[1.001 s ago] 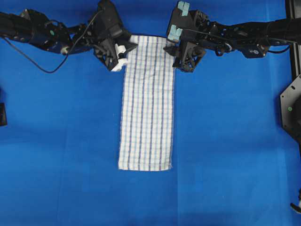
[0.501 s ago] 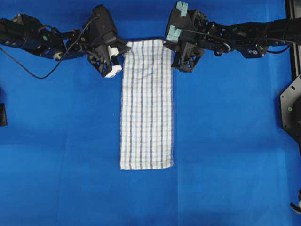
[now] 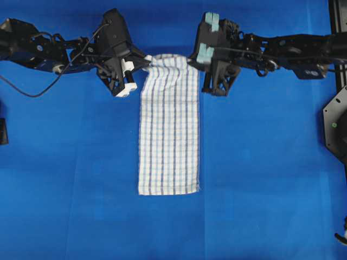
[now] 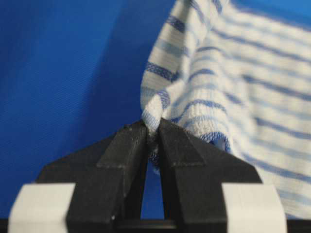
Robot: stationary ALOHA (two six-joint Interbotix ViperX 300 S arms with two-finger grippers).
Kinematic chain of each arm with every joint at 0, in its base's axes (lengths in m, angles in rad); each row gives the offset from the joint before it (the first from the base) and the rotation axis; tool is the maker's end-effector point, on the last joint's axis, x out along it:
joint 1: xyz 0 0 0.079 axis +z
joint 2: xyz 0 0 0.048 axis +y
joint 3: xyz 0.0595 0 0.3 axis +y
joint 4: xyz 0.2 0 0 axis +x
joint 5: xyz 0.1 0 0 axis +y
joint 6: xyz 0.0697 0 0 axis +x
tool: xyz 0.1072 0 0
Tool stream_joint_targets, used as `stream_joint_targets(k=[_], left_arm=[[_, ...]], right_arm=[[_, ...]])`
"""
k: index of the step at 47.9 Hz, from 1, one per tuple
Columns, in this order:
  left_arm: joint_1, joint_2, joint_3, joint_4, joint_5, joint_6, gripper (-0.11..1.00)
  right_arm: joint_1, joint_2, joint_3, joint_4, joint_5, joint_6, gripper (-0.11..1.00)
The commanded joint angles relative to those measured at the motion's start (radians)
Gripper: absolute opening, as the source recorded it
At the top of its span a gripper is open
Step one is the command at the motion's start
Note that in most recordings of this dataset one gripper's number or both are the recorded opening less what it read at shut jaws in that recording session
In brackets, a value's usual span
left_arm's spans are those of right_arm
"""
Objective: Fold the blue towel.
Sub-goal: 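Fold the top end down onto the bottom half with both grippers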
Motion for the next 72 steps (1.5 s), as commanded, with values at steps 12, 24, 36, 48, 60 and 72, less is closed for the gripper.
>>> stream_joint_targets(k=[12, 24, 36, 48, 60, 72], left_arm=[[-0.106, -0.193, 0.032, 0.0, 0.083, 0.015, 0.04], [-0.247, -0.213, 0.04, -0.005, 0.13, 0.043, 0.04], [-0.42, -0.198, 0.041, -0.009, 0.132, -0.012, 0.04], [-0.541, -0.14, 0.038, -0.009, 0.132, -0.097, 0.04], [-0.594, -0.046, 0.005, -0.009, 0.106, -0.103, 0.04], [-0.601, 0.002, -0.018, -0.009, 0.098, -0.104, 0.04]], right_arm=[[0.141, -0.163, 0.06, 0.057, 0.005, 0.005, 0.0], [0.261, -0.209, 0.097, 0.129, -0.003, 0.005, 0.0], [0.419, -0.207, 0.11, 0.222, -0.025, 0.005, 0.0], [0.551, -0.127, 0.126, 0.324, -0.13, 0.005, 0.0], [0.63, 0.003, 0.109, 0.411, -0.222, 0.005, 0.0], [0.678, 0.025, 0.106, 0.439, -0.229, 0.005, 0.0]])
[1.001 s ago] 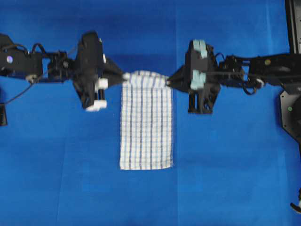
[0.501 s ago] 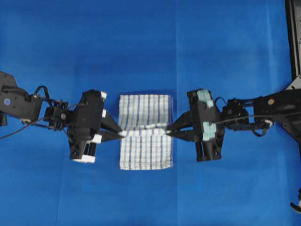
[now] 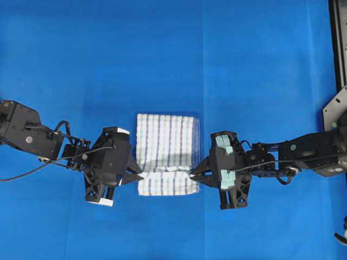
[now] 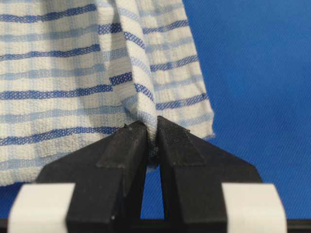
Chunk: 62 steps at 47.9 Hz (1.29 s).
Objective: Fold the blue towel.
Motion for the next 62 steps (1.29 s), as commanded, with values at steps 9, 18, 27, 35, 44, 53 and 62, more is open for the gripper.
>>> stream_joint_targets(k=[9, 18, 27, 35, 44, 53, 62], left_arm=[[-0.018, 0.002, -0.017, 0.002, -0.006, -0.002, 0.06], [-0.034, 0.002, -0.015, 0.002, -0.006, 0.002, 0.49], [-0.035, -0.017, -0.009, 0.002, 0.025, 0.015, 0.81], [-0.012, -0.067, -0.009, 0.006, 0.103, 0.02, 0.74], [0.041, -0.15, 0.0, 0.008, 0.189, 0.061, 0.74], [0.117, -0.19, 0.021, 0.008, 0.187, 0.127, 0.74], [0.181, -0.227, 0.051, 0.009, 0.144, 0.149, 0.74]], right_arm=[[0.017, -0.002, -0.005, 0.008, 0.025, 0.0, 0.04], [0.018, 0.017, -0.017, 0.02, 0.051, 0.0, 0.33], [0.018, -0.002, -0.009, 0.023, 0.051, -0.005, 0.87], [0.015, -0.081, 0.005, 0.008, 0.049, -0.02, 0.9], [-0.054, -0.19, 0.055, 0.002, 0.046, -0.034, 0.9], [-0.179, -0.239, 0.095, -0.009, 0.04, -0.072, 0.9], [-0.241, -0.295, 0.129, -0.015, -0.032, -0.138, 0.9]])
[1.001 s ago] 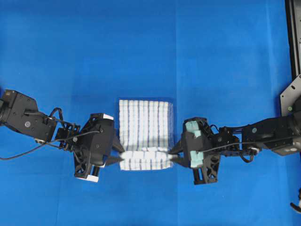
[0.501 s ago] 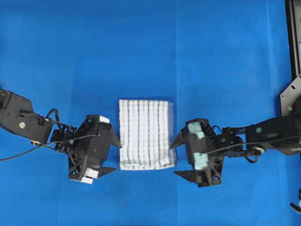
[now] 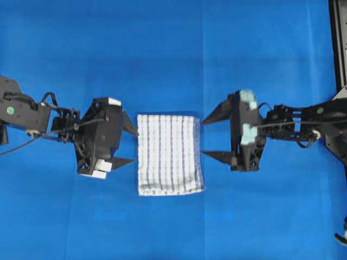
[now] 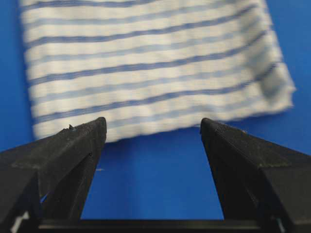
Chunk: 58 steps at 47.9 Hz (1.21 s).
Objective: Fold the blue towel.
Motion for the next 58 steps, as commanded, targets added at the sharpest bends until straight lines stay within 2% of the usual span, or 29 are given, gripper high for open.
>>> stream_joint_targets(k=[1, 9, 18, 31, 37, 48, 58], left_arm=[[0.023, -0.046, 0.006, 0.002, -0.04, 0.003, 0.74], [0.049, -0.132, 0.072, 0.003, -0.123, 0.008, 0.73], [0.067, -0.256, 0.137, 0.002, -0.133, 0.008, 0.73], [0.101, -0.462, 0.256, 0.003, -0.133, 0.008, 0.73], [0.11, -0.574, 0.324, 0.003, -0.132, 0.008, 0.73], [0.112, -0.821, 0.417, 0.003, -0.058, 0.008, 0.73], [0.114, -0.986, 0.477, 0.003, 0.026, 0.006, 0.73]], right_arm=[[-0.023, -0.057, 0.009, -0.005, -0.041, -0.023, 0.9], [-0.061, -0.175, 0.058, -0.005, -0.052, -0.057, 0.9], [-0.095, -0.344, 0.12, -0.005, -0.002, -0.077, 0.9], [-0.15, -0.604, 0.176, -0.005, 0.183, -0.087, 0.9], [-0.19, -0.689, 0.193, -0.025, 0.279, -0.087, 0.9], [-0.285, -0.844, 0.264, -0.071, 0.376, -0.087, 0.9], [-0.299, -0.971, 0.328, -0.071, 0.379, -0.08, 0.9]])
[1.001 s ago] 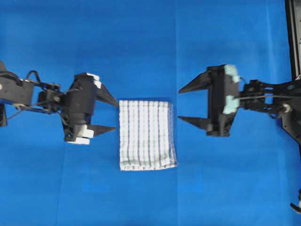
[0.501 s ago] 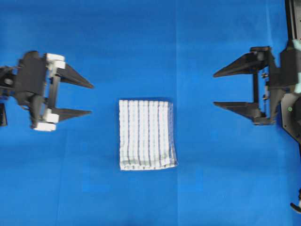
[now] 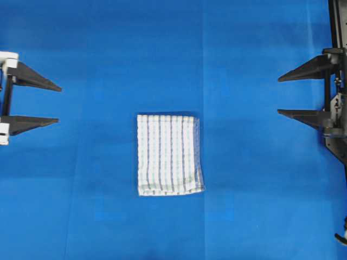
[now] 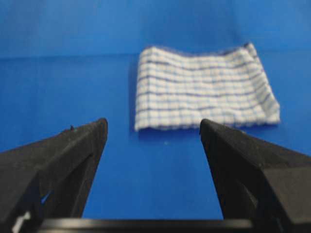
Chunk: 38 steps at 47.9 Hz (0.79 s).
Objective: Fold the blue towel.
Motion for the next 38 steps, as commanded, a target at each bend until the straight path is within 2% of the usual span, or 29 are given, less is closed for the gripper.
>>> stream_joint_targets(k=[1, 13, 38], left_arm=[[0.002, -0.057, 0.011, 0.002, 0.02, 0.0, 0.73], [0.003, -0.149, 0.064, 0.002, 0.032, -0.003, 0.73], [0.003, -0.152, 0.063, 0.002, 0.043, -0.003, 0.73]], right_arm=[[0.002, -0.04, -0.006, 0.003, -0.008, 0.005, 0.9], [0.002, -0.028, 0.002, 0.003, -0.014, 0.006, 0.9], [0.002, -0.025, 0.003, -0.002, -0.018, 0.005, 0.9]])
